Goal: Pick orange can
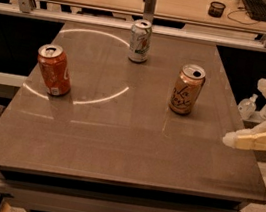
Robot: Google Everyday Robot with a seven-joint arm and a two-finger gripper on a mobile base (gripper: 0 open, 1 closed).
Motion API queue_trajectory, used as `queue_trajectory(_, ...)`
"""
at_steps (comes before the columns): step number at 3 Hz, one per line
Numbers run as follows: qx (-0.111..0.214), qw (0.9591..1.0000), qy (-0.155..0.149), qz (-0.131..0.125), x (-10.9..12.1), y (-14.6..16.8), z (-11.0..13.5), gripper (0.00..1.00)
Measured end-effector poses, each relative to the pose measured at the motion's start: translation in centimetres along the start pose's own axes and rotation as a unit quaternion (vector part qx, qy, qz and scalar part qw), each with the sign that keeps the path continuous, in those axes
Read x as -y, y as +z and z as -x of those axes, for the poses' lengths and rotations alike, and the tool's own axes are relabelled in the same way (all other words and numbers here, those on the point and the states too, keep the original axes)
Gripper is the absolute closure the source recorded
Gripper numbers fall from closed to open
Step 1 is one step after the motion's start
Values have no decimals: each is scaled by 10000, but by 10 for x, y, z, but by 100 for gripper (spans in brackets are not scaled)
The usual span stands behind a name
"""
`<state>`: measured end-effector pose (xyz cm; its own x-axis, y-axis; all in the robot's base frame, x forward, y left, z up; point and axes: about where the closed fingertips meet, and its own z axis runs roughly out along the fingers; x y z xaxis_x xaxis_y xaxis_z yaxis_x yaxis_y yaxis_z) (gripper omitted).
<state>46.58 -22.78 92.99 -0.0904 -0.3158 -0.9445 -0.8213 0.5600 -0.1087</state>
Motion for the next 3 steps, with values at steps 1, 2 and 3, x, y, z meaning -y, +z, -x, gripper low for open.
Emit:
queue_trajectory(1, 419, 9989, 182, -75, 0, 7, -4, 0)
queue_trajectory(2, 569, 9977, 294, -203, 1, 16, -13, 0)
queue_trajectory(3, 569, 9977, 293, -202, 1, 16, -13, 0)
